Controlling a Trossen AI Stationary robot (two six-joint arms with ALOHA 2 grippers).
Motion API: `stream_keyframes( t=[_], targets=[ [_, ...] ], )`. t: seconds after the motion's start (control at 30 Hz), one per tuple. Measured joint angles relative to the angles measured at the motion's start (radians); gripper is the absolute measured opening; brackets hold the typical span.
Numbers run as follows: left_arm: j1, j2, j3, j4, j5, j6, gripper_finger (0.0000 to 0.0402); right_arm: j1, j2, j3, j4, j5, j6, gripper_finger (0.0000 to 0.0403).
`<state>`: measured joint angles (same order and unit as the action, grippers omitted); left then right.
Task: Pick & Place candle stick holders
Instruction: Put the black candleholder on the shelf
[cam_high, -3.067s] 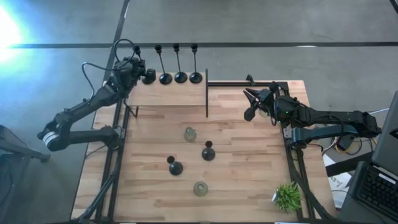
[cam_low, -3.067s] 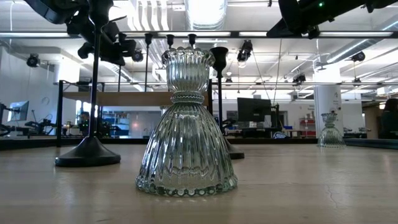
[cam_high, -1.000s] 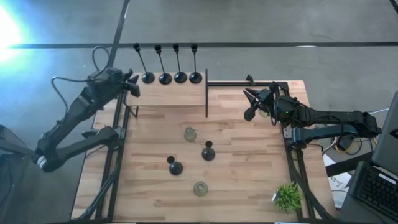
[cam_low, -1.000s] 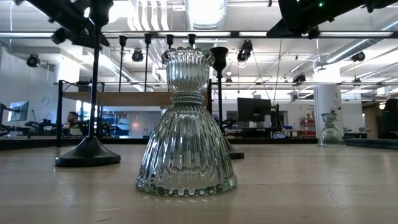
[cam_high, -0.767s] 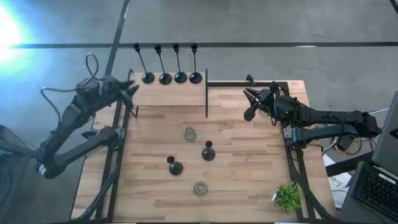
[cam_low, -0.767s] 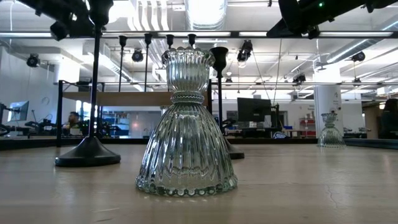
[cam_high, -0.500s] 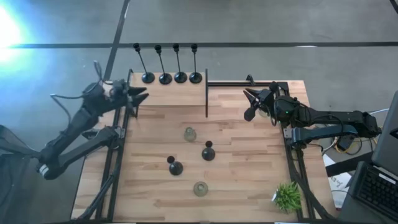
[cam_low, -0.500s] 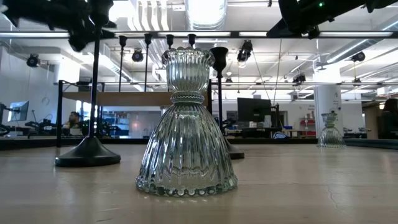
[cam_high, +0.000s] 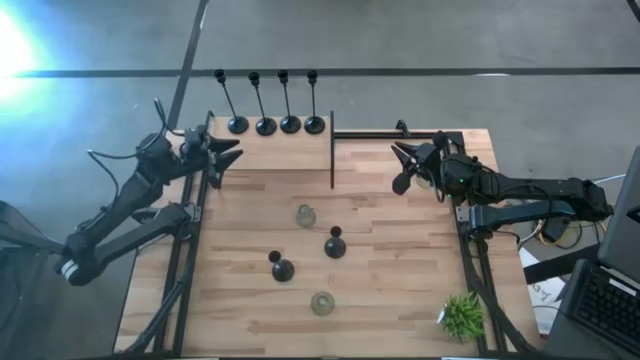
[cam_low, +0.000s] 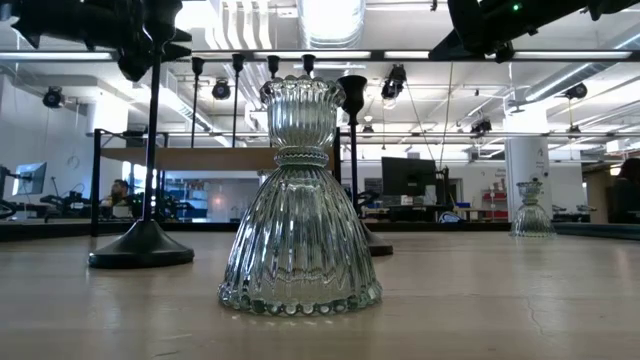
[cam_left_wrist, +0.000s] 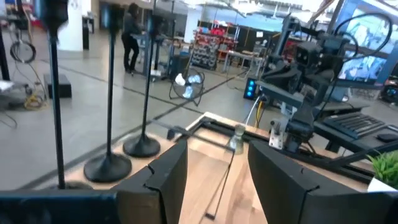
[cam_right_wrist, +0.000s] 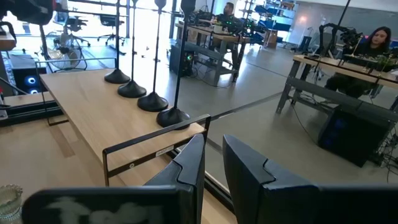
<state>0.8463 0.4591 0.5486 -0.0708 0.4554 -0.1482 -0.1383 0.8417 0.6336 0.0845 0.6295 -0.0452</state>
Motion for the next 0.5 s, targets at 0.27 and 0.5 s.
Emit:
stream_keyframes(
  t=[0.27,0.5],
  targets=[
    [0.000,0.001,0.040,-0.014,0.053,-0.037,0.0174,0.000,0.000,0.000,0.000,0.000,0.000,0.0054],
    [0.000,0.020,0.038,-0.009,0.182,-0.035,0.0174,0.000,0.000,0.000,0.001,0.000,0.003,0.0054]
  ],
)
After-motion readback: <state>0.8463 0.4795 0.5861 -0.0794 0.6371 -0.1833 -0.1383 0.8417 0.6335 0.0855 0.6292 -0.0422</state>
